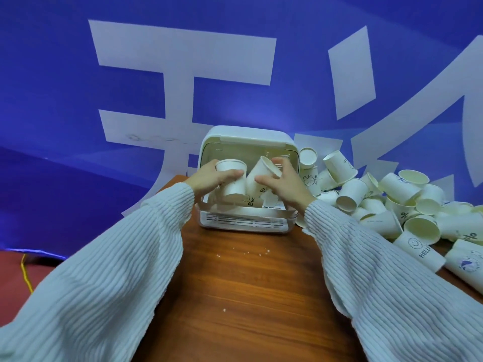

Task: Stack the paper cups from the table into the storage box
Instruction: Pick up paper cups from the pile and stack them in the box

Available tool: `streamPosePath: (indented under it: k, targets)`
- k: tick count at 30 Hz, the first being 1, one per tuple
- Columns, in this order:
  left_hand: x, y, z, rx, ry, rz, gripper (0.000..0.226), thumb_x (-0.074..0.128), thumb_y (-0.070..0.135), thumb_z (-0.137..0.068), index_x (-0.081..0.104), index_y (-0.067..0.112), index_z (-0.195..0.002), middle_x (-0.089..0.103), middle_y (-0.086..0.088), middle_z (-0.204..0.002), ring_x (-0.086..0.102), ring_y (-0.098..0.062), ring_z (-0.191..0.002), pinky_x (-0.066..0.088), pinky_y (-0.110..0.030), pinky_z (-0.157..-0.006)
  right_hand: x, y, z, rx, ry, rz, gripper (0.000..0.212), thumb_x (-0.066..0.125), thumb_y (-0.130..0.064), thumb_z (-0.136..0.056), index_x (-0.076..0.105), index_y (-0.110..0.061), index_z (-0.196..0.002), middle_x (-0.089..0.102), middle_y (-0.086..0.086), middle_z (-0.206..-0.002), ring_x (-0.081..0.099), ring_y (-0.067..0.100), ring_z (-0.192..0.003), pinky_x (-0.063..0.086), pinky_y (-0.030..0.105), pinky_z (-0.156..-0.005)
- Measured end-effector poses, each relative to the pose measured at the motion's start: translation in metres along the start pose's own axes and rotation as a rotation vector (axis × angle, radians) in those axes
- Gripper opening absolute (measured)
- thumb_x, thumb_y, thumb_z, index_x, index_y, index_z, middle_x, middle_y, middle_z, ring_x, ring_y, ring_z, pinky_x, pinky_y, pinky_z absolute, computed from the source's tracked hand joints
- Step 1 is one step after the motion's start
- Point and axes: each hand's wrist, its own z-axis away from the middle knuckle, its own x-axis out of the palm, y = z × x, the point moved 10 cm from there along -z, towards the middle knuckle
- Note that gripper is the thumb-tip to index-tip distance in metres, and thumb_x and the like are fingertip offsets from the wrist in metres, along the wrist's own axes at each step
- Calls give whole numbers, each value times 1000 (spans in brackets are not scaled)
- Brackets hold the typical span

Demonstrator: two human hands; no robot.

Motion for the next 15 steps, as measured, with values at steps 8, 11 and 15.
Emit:
streamPosePath:
  k: [8,11,15]
  targets:
    - [9,-14,-24,-27,82,-115,77,85,52,-72,51,21,-134,65,-1,-122,66,-21,-107,56,-46,-97,-27,21,8,13,38,-96,80,80,-43,-86,37,-22,-150,53,-4,-141,60,14,-118,55,42,-101]
    - [11,9,-20,81,171,-279,73,83,55,-72,53,24,-132,65,0,-120,64,-21,-106,56,-43,-94,-43,25,13,16,88,-151,79,77,-39,-91,33,-21,-154,50,-4,-140,59,16,-119,55,40,-100]
    - [48,56,-10,274,21,-623,73,80,49,-77,48,25,-139,66,0,-115,63,-18,-96,52,-29,-79,-72,32,19,31,205,-221,76,76,-42,-90,33,-25,-152,56,-2,-131,63,11,-112,56,38,-98]
